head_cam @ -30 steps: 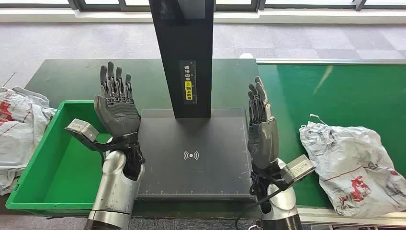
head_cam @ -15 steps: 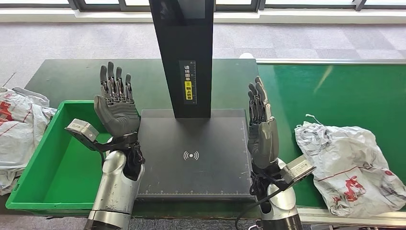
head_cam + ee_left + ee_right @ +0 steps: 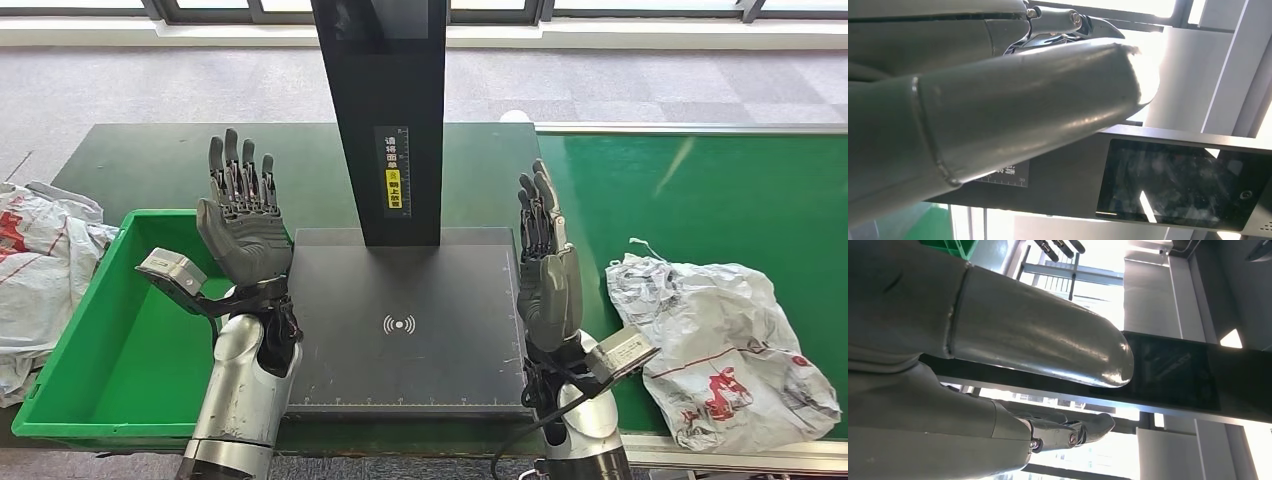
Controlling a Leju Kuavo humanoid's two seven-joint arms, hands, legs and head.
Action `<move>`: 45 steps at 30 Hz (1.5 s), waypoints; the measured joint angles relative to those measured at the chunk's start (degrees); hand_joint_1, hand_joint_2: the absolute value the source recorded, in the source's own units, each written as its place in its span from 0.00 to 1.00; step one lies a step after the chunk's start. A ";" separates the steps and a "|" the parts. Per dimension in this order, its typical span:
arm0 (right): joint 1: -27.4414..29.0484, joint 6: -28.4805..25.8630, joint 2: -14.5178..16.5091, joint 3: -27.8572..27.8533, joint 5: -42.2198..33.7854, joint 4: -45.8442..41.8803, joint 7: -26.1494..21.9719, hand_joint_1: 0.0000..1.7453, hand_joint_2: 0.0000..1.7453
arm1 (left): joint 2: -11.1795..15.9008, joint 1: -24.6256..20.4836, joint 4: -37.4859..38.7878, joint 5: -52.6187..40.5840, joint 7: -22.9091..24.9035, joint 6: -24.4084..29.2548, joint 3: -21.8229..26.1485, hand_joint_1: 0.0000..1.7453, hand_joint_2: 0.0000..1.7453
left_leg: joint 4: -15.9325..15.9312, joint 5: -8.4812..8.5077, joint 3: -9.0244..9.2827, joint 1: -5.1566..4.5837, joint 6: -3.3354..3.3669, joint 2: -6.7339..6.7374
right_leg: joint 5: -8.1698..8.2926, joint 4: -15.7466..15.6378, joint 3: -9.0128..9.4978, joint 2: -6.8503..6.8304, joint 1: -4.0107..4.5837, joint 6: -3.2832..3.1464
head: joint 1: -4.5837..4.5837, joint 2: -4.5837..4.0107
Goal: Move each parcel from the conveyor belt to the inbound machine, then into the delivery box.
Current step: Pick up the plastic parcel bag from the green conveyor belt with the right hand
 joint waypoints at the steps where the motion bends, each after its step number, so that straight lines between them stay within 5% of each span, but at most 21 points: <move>1: 0.00 0.00 0.00 0.00 0.00 0.00 0.00 0.00 0.00 | 0.00 0.00 0.00 0.00 0.00 0.00 0.00 0.00 0.00 | 0.00 0.00 0.00 0.00 0.00 0.00 | 0.00 0.00 0.00 0.00 0.00 0.00 | 0.00 0.00; 8: 0.45 -1.48 0.21 -0.13 0.97 -0.01 0.39 0.00 0.00 | -0.02 0.47 -0.50 -1.52 -1.00 2.50 0.00 0.00 0.00 | 0.00 -0.01 0.02 0.00 0.00 0.01 | 0.00 0.00 0.00 0.02 0.00 0.00 | -0.01 0.00; 10: 2.58 -9.02 0.57 -0.34 5.89 -0.31 0.66 0.00 0.00 | -0.02 2.81 -2.94 -4.69 -2.48 8.36 -0.32 0.00 0.00 | -0.01 -0.07 0.06 0.00 0.00 0.03 | -0.04 -0.01 0.03 0.06 0.00 0.00 | -0.02 0.00; 14: 11.49 -34.75 -0.35 1.64 11.86 -3.28 0.06 0.00 0.00 | 1.46 13.00 -14.48 -7.05 -3.06 16.67 -3.87 0.00 0.00 | -0.01 -0.35 0.14 0.00 -0.01 -0.04 | -0.36 -0.01 0.17 -0.01 0.00 0.03 | -0.03 0.00; 16: 13.95 -39.48 -0.98 2.85 11.85 -4.12 -0.02 0.00 0.00 | 2.20 16.69 -18.00 -5.50 -3.06 16.86 -5.85 0.00 0.00 | -0.01 -0.46 0.14 0.00 0.00 -0.04 | -0.43 -0.02 0.16 -0.01 0.00 0.03 | -0.03 0.00; 27: 16.01 -42.55 -4.09 5.51 18.84 -9.83 0.29 0.00 0.00 | 3.72 22.27 -24.50 -5.46 -3.06 19.75 -12.06 0.00 0.00 | 0.00 -0.51 0.32 -0.03 0.05 -0.03 | -0.45 -0.03 0.34 -0.03 -0.07 0.11 | -0.04 0.00; 34: 15.73 -39.33 -4.20 0.88 25.76 -12.07 14.90 0.00 0.00 | 3.89 23.08 -24.37 -5.28 -3.06 20.68 -13.38 0.00 0.00 | 0.00 -0.51 0.37 -0.04 0.05 -0.03 | -0.45 -0.03 0.39 -0.04 -0.07 0.11 | -0.04 0.00; 45: 15.69 -38.40 -3.80 -5.17 27.22 -12.07 15.38 0.00 0.00 | 3.87 23.17 -23.05 -5.27 -3.06 20.70 -13.38 0.00 0.00 | 0.01 -0.51 0.39 -0.04 0.05 -0.02 | -0.45 -0.03 0.39 0.01 -0.08 0.12 | -0.04 0.00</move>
